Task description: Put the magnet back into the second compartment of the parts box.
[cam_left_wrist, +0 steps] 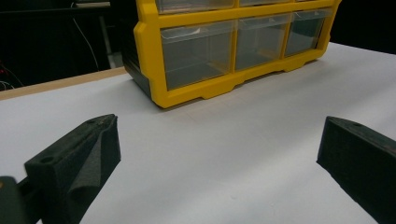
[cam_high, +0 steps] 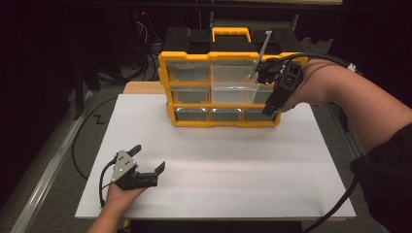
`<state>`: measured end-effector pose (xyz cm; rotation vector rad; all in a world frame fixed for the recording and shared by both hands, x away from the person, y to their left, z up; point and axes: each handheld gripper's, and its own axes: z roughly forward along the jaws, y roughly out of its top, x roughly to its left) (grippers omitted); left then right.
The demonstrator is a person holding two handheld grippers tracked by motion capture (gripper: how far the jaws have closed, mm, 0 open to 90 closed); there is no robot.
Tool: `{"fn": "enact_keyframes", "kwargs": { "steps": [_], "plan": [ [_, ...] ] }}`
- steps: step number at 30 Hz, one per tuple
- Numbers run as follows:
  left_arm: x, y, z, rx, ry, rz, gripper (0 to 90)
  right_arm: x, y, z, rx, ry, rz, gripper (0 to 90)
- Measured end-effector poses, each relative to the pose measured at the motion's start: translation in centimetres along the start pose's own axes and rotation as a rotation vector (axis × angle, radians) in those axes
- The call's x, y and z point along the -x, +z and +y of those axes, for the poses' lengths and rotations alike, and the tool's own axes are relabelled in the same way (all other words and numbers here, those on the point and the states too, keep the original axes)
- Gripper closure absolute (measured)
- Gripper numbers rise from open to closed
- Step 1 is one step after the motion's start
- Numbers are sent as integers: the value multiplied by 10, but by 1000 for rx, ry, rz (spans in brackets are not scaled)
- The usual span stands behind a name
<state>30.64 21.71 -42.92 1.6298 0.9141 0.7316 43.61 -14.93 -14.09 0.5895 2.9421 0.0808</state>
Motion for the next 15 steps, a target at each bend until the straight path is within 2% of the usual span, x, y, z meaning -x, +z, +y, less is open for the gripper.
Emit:
{"fn": "enact_keyframes", "kwargs": {
  "steps": [10, 15],
  "plan": [
    [0, 0, 0, -1, 1, 0, 0, 4, -12, 2, -1, 15, -16, 644],
    [0, 0, 0, -1, 0, 1, 0, 5, -17, 7, 3, 7, -17, 644]
  ]
}}
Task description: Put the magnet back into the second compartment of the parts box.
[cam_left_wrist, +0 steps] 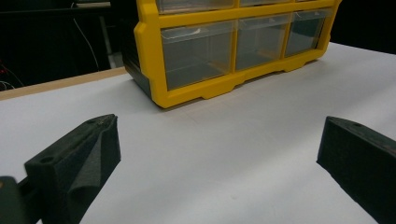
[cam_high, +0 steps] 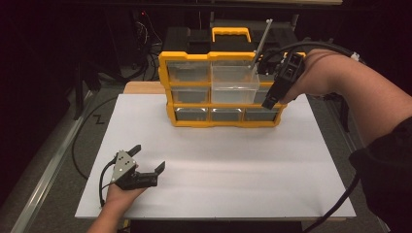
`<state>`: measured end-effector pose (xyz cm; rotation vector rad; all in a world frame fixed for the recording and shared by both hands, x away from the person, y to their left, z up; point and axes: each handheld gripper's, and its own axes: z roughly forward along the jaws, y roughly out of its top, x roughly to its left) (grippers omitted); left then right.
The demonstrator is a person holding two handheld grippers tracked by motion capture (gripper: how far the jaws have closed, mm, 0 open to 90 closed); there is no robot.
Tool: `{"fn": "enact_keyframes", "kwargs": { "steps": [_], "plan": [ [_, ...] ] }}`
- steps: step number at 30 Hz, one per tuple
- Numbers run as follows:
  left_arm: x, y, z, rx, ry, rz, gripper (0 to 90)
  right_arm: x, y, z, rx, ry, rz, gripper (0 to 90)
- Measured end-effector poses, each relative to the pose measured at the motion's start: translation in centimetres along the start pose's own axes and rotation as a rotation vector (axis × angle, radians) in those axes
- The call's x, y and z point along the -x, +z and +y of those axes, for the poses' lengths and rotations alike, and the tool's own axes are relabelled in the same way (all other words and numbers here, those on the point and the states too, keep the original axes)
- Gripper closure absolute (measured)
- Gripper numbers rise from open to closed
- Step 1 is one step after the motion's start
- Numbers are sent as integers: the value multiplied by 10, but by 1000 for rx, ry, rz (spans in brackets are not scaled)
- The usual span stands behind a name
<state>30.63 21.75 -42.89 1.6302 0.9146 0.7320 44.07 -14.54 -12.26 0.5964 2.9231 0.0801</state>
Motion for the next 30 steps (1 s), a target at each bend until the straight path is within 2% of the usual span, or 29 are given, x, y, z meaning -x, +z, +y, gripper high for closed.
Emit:
{"fn": "enact_keyframes", "kwargs": {
  "steps": [15, 30],
  "plan": [
    [0, 0, 0, 5, -4, 0, 0, 4, -13, 15, -1, 3, -26, 644],
    [0, -1, 0, 6, -7, 2, 0, 5, -23, 36, 10, -17, -40, 644]
  ]
}}
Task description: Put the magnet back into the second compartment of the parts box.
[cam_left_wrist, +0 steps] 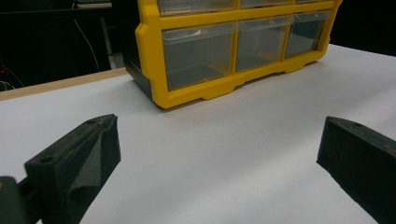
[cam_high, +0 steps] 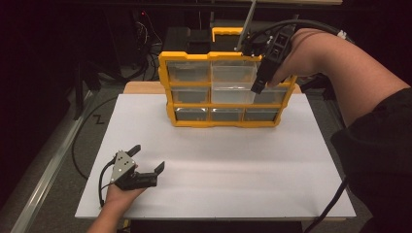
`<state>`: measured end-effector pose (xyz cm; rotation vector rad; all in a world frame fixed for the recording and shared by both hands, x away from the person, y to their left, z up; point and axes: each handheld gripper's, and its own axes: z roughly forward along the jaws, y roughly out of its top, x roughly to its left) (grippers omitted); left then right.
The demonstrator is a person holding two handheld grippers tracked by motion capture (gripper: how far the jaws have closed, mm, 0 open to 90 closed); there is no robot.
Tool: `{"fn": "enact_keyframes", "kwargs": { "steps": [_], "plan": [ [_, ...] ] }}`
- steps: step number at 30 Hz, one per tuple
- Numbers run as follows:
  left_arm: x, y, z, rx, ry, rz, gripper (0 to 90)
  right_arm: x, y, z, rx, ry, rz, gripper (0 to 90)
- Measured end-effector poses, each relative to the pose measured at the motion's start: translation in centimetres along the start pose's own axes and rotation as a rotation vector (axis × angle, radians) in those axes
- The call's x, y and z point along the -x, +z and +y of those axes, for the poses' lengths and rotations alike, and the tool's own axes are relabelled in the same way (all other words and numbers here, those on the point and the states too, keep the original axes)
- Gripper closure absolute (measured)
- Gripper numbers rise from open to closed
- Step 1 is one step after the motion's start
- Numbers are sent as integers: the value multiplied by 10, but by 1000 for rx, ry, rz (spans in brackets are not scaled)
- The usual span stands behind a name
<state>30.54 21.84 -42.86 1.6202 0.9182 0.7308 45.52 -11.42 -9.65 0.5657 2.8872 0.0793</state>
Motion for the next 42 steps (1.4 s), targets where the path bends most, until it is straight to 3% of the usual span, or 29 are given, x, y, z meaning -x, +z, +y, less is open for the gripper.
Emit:
{"fn": "enact_keyframes", "kwargs": {
  "steps": [42],
  "plan": [
    [-1, 0, -1, -4, 3, -1, 0, 31, 4, 35, 41, 21, -35, 644]
  ]
}}
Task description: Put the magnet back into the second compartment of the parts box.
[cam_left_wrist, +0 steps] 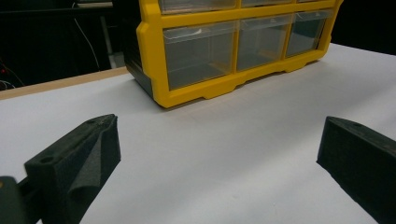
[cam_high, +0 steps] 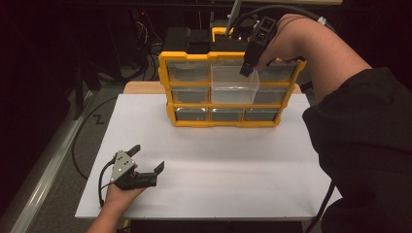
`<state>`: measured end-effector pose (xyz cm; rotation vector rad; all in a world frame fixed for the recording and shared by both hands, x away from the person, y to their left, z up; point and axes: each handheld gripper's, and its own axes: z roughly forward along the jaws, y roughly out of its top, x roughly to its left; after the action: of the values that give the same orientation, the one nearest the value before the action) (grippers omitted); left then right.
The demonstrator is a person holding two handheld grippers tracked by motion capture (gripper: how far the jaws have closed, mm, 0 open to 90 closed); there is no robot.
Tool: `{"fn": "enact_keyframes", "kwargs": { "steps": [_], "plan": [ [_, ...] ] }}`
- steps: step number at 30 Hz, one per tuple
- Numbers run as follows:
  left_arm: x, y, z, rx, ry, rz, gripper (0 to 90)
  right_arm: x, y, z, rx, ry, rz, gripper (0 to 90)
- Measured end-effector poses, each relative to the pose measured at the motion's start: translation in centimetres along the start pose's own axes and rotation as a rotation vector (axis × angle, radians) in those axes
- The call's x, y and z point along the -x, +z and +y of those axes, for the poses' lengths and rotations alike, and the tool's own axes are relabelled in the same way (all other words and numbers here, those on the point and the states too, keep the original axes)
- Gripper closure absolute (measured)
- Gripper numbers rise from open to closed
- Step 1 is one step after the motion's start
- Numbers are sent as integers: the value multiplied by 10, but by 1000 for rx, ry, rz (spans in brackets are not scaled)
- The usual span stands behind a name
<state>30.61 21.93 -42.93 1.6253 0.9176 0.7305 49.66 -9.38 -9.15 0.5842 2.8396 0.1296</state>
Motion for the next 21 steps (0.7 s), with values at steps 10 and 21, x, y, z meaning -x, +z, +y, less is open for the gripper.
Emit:
{"fn": "enact_keyframes", "kwargs": {
  "steps": [10, 21],
  "plan": [
    [0, 0, 0, -2, 0, -3, 0, -1, 6, 11, -7, -8, 2, 643],
    [0, 0, 0, -3, -2, -3, 0, -3, 11, 22, 12, -8, -7, 642]
  ]
}}
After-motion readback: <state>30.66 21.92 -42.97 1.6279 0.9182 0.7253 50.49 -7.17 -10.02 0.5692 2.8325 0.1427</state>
